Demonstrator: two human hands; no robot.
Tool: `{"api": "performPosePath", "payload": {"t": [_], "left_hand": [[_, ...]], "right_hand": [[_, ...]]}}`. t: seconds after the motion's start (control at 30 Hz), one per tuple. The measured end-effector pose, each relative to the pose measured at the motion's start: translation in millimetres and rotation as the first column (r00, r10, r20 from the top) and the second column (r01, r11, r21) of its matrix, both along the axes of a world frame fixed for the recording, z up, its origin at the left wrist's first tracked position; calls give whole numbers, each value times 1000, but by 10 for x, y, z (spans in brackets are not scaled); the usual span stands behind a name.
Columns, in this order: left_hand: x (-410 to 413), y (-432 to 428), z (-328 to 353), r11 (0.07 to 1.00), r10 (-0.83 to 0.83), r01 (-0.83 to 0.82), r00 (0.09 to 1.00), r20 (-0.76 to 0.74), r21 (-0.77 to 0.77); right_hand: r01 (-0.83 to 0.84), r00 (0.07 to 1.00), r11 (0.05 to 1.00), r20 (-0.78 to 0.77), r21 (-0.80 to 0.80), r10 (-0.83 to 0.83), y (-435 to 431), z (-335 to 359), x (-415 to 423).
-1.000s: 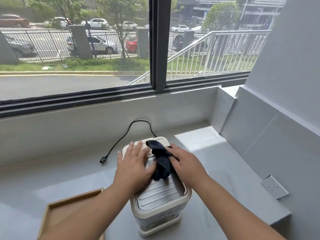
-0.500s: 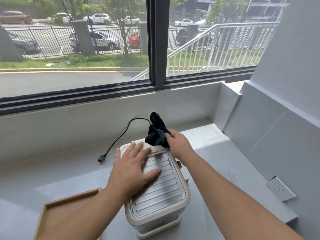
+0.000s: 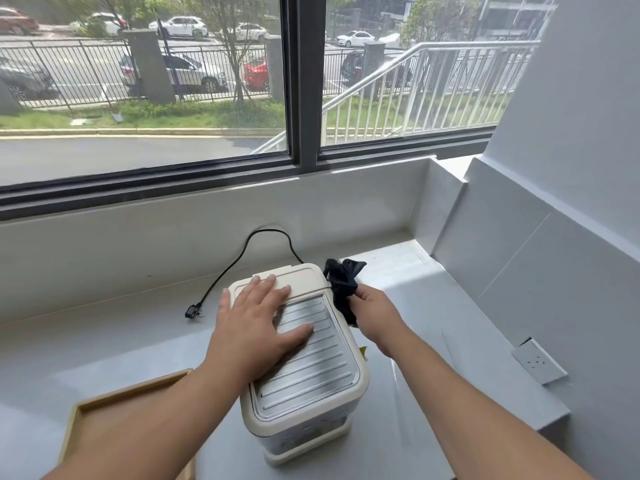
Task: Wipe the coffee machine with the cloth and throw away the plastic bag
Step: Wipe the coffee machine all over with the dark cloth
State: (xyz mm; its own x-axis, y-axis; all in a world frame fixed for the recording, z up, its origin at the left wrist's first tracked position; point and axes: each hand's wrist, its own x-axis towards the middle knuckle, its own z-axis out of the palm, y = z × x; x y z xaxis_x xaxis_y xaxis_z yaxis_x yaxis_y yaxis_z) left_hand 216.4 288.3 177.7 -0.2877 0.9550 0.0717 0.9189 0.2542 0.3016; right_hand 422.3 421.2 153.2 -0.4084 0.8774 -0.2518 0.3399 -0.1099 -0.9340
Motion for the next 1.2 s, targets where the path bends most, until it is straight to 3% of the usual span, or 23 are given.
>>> {"api": "performPosePath", "payload": {"t": [0.17, 0.3, 0.57, 0.93, 1.1, 1.2], "left_hand": [[2, 2, -2, 1000, 9, -9, 1000, 4, -7], [7, -7, 4, 1000, 12, -12, 1000, 9, 4], [9, -15, 9, 1000, 11, -11, 1000, 12, 0], [17, -49, 29, 1000, -5, 5, 1000, 14, 12], [-1, -79, 16, 999, -23, 22, 999, 28, 27], [-21, -102, -4, 997, -32, 27, 998, 63, 70]], "right_hand": [[22, 996, 959, 77, 281, -46, -299, 84, 100], [-11, 993, 921, 115, 389, -37, -530, 163, 242], [54, 998, 953, 14, 299, -61, -906, 236, 509], [154, 975, 928, 102, 339, -199, -1594, 53, 775], [146, 972, 931, 127, 334, -198, -1918, 11, 726], [95, 960, 908, 204, 409, -192, -2110, -40, 595]]}}
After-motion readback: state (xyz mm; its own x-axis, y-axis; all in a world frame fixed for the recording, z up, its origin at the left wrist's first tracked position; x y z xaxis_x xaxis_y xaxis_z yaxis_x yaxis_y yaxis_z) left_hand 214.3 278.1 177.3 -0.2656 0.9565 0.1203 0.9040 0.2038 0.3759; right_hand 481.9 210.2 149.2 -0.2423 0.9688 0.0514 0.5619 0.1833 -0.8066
